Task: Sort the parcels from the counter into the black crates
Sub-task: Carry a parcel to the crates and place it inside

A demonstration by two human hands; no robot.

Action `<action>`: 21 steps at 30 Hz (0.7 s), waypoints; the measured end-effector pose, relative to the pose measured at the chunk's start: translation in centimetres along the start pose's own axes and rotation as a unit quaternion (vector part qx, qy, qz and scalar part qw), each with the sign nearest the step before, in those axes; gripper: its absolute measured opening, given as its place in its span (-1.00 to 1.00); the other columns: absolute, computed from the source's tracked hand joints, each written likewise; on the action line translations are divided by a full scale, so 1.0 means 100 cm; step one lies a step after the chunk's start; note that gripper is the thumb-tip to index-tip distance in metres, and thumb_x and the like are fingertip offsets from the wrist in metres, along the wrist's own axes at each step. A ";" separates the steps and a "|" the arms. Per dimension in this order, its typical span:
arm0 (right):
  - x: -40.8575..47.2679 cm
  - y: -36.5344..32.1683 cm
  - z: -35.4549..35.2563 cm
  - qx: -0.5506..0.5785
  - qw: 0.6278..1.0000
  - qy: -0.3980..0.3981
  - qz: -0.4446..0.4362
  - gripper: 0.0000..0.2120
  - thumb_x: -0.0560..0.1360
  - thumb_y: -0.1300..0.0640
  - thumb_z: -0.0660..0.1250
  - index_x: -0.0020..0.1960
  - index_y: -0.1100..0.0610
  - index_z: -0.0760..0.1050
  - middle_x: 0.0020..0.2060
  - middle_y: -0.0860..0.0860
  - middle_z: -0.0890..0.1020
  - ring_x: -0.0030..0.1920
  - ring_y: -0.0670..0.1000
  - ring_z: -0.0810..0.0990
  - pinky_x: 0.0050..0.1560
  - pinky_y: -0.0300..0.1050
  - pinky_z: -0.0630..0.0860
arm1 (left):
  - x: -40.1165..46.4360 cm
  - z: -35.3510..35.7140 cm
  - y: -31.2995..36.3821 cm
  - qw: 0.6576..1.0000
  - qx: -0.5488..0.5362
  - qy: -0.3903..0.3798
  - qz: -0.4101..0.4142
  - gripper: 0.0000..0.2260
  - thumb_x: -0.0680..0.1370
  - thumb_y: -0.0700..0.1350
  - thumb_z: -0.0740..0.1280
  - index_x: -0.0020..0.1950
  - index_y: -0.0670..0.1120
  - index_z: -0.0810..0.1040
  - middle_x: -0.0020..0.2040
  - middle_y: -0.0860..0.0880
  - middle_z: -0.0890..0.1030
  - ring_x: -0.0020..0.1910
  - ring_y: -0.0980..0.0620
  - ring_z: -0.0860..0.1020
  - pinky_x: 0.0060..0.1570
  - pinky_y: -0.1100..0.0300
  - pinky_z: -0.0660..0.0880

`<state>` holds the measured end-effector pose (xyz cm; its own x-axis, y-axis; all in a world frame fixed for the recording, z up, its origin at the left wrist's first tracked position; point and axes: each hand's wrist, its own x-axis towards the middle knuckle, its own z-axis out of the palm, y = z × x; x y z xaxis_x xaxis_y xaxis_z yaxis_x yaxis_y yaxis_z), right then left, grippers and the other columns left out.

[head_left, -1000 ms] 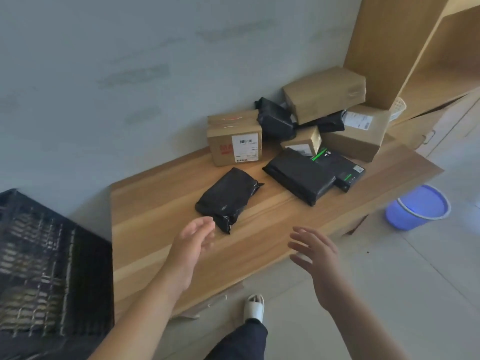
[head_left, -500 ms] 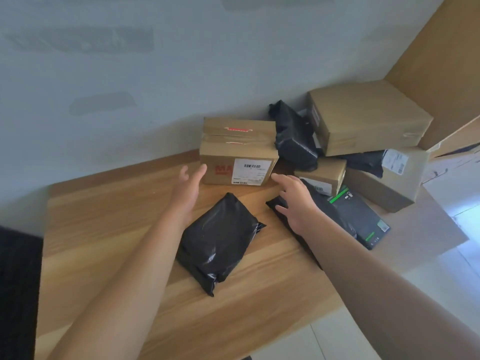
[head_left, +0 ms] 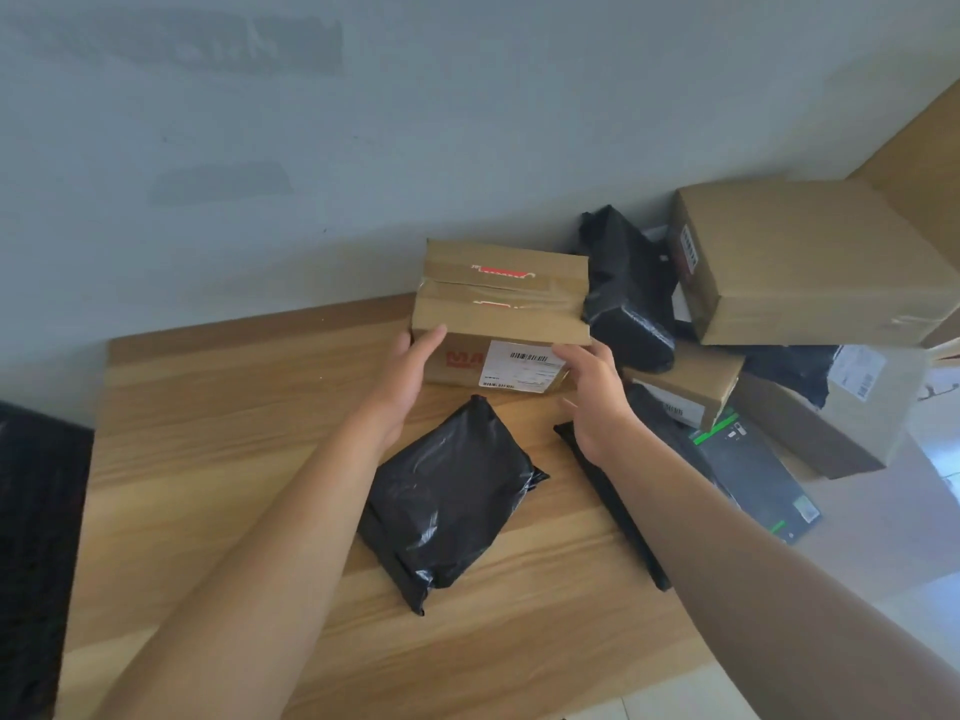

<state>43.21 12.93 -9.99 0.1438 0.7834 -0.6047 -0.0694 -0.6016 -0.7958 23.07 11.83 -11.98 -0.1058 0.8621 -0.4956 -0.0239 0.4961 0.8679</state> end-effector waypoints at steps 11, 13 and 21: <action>-0.117 0.003 -0.045 0.028 0.985 -0.126 -0.111 -0.65 0.67 0.19 0.24 0.38 -0.13 0.38 0.01 -0.28 0.67 0.11 -0.23 0.64 0.25 -0.05 0.50 | -0.158 0.000 0.002 0.991 -0.030 0.079 0.103 -0.45 0.51 0.38 0.33 0.44 0.19 0.41 0.35 0.29 0.53 0.38 0.29 0.44 0.53 -0.02 0.28; -0.140 0.020 -0.066 0.017 0.982 -0.146 -0.121 -0.63 0.67 0.22 0.24 0.39 -0.11 0.37 -0.05 -0.34 0.68 0.06 -0.28 0.65 0.21 -0.08 0.52 | -0.192 0.010 -0.013 0.990 -0.045 0.091 0.098 -0.39 0.42 0.41 0.35 0.42 0.21 0.43 0.36 0.25 0.55 0.42 0.24 0.44 0.53 -0.03 0.29; -0.189 0.101 -0.164 0.007 0.982 -0.182 -0.049 -0.60 0.60 0.16 0.34 0.37 -0.15 0.46 0.21 -0.15 0.66 0.34 -0.04 0.56 0.37 0.16 0.46 | -0.295 0.063 -0.100 0.998 -0.006 0.065 0.006 -0.38 0.45 0.40 0.39 0.45 0.42 0.24 0.37 0.39 0.48 0.39 0.34 0.42 0.46 0.09 0.31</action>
<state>55.98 -10.53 -6.05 -0.2115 0.8432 -0.4942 -0.0869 -0.5198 -0.8498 32.68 -17.89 -6.28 -0.2351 0.8464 -0.4779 -0.0330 0.4844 0.8742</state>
